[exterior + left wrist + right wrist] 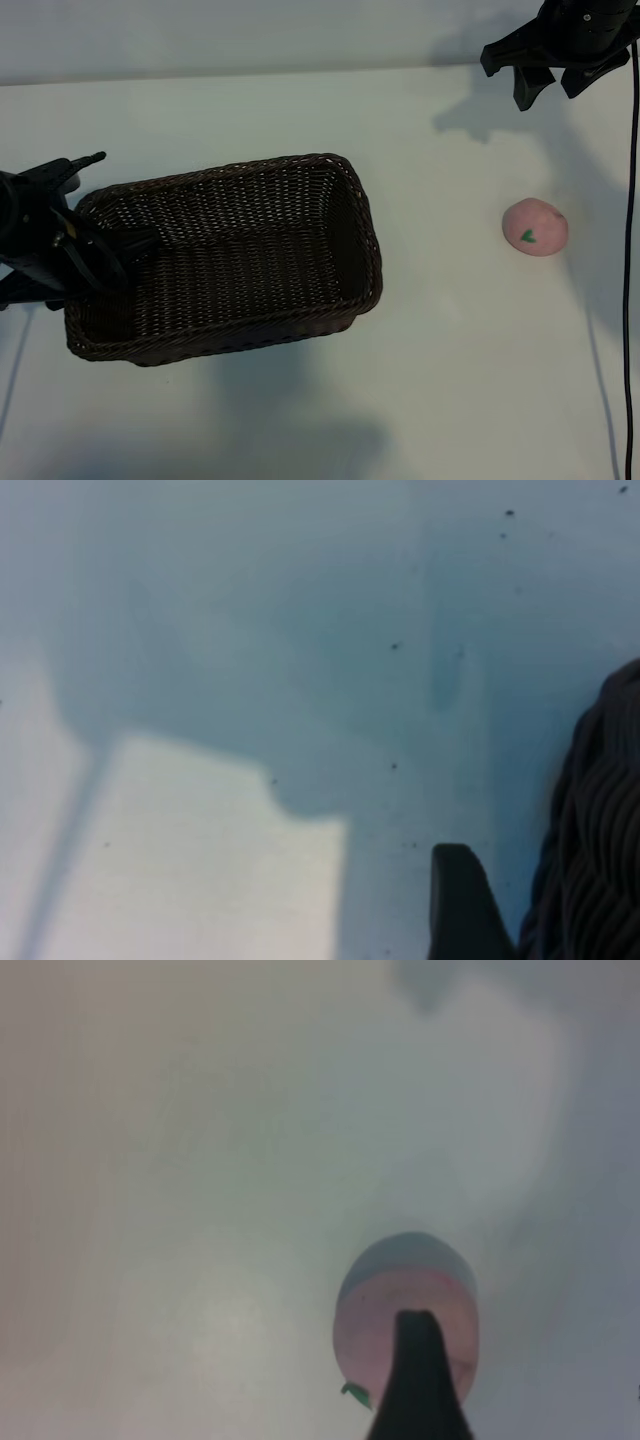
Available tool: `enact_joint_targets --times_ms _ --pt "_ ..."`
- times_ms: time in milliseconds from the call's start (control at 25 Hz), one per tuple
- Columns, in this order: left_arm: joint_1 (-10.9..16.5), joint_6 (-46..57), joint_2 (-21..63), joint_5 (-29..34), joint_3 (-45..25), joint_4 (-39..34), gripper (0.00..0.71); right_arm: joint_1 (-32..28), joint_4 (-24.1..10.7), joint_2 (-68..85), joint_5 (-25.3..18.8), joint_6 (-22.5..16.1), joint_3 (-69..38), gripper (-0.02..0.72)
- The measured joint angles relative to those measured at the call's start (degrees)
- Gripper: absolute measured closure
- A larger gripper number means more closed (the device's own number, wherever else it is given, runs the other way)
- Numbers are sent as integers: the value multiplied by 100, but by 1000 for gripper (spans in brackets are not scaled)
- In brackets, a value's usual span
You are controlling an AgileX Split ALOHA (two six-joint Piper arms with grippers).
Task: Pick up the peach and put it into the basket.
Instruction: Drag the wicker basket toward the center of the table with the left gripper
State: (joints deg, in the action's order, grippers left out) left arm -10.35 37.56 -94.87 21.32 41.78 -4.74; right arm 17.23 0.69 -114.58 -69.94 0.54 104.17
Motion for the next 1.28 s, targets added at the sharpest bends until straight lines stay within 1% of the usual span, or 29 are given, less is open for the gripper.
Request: enact_joint_targets --times_ms 120,320,400,440,560,600,640,760,840,880,1040,1120,1160,1200,1280 --pt "0 -260 101 -164 -6 389 340 0 0 0 0 0 0 198" --pt "0 -403 393 -266 -17 683 340 0 -5 0 0 0 0 198" --pt "29 -424 505 -278 -28 762 340 0 -69 0 0 0 0 198" --pt "56 -429 573 -278 -34 782 340 0 -5 0 0 0 0 198" --pt "111 -470 804 -289 -45 848 340 0 -5 0 0 0 0 198" --pt "111 -507 901 -289 -45 862 340 0 -69 0 0 0 0 198" --pt "111 -524 978 -289 -45 882 340 0 -5 0 0 0 0 198" --pt "111 -543 1209 -331 -45 978 340 0 -5 0 0 0 0 198" --pt "111 -552 1295 -371 -45 1020 340 0 -69 0 0 0 0 198" --pt "111 -552 1310 -376 -26 1026 340 0 -11 0 0 0 0 198" --pt "111 -608 1323 -363 153 1103 340 0 -11 0 0 0 0 198" --pt "111 -823 1323 -348 267 1329 342 0 -11 0 0 0 0 198" --pt "111 -1015 1323 -332 314 1457 354 0 -69 0 0 0 0 198" --pt "111 -1182 1323 -327 344 1640 353 0 -7 0 0 0 0 198" --pt "111 -1616 1323 -334 356 2045 354 0 -7 0 0 0 0 198"
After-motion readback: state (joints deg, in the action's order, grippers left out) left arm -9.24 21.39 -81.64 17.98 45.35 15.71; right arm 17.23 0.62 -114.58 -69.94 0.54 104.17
